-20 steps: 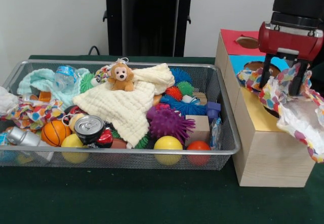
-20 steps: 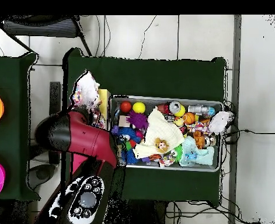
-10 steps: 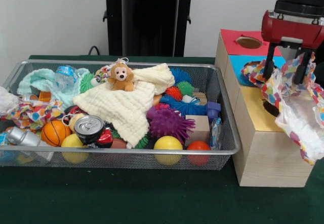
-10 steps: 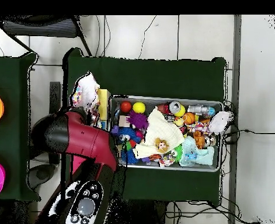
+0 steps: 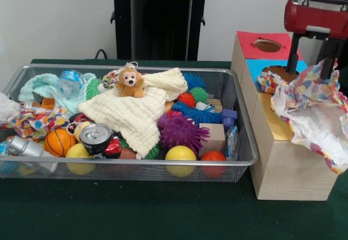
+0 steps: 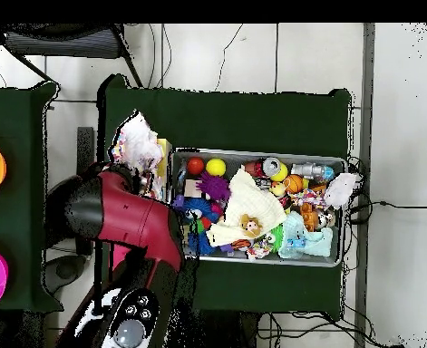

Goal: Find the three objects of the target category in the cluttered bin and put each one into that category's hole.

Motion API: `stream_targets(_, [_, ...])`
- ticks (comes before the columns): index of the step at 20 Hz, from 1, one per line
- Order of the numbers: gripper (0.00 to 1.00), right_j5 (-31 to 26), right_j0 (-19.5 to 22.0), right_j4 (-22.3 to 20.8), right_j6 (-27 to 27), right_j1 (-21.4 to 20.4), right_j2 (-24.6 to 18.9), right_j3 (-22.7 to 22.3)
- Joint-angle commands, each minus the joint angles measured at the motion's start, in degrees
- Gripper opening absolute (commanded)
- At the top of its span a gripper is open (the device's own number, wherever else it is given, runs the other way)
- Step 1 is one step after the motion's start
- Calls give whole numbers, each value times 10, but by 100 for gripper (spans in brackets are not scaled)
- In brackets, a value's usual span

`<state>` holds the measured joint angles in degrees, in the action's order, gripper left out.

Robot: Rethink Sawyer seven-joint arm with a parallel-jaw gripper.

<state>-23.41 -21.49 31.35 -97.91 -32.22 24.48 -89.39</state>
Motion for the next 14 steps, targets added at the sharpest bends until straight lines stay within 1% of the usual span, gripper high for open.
stream_targets(1, [100, -59, -2, -24, -121, 2, 0, 28])
stream_targets(5, [100, -67, -4, -24, -122, 1, 5, 31])
stream_targets(14, [100, -40, -1, -18, -120, 8, -8, 26])
